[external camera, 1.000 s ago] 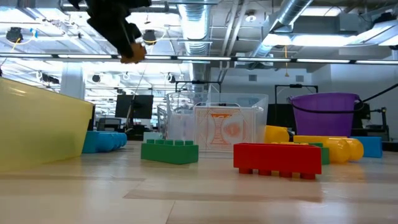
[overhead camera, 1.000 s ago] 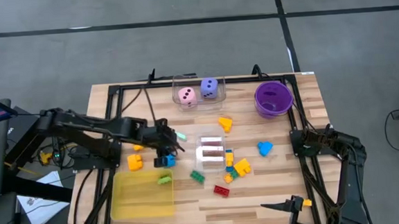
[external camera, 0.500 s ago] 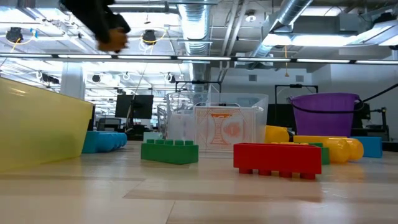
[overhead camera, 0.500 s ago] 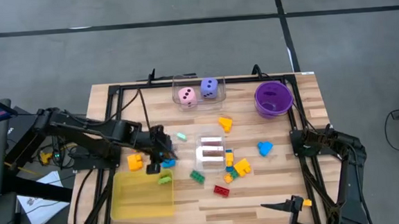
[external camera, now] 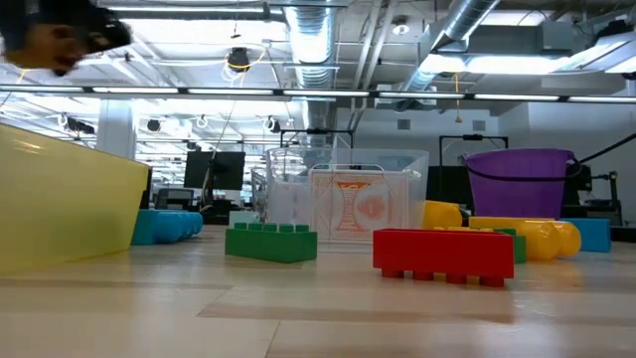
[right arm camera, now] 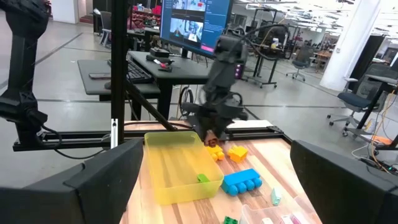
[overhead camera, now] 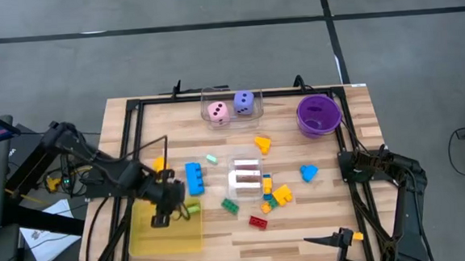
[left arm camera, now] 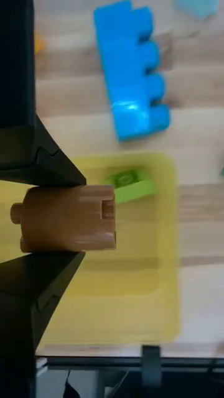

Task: Pick & Place Toys
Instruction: Put the brown game piece into the yellow bin, then adjust the yellow bin on the table

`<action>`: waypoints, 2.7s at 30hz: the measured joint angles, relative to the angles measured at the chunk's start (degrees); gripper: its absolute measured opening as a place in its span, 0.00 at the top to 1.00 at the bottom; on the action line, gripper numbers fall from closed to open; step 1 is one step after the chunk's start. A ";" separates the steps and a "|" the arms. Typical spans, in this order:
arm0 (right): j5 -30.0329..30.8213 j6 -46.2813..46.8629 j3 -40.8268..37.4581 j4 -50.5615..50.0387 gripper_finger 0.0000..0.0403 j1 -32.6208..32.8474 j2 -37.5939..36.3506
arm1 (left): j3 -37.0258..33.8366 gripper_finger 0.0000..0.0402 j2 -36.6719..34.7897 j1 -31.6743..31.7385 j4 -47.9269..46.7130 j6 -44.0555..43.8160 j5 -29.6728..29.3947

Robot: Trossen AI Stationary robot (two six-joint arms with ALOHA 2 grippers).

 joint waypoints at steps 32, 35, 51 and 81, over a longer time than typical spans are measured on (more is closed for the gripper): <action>-0.99 -0.46 0.00 -0.94 0.01 -0.96 0.00 | -20.63 0.65 -0.20 -23.25 1.33 -43.82 -0.53; -0.99 -0.48 0.00 -0.94 0.01 -0.96 0.00 | -21.80 0.65 -0.20 -23.25 1.93 -43.86 0.17; -0.99 -0.61 0.00 -0.92 0.01 -0.94 0.00 | -26.24 0.56 -0.22 -23.23 5.73 -43.76 2.92; -1.01 -0.49 0.00 -0.94 0.01 -1.18 0.00 | -26.18 0.65 -14.45 -23.21 18.05 -37.94 3.70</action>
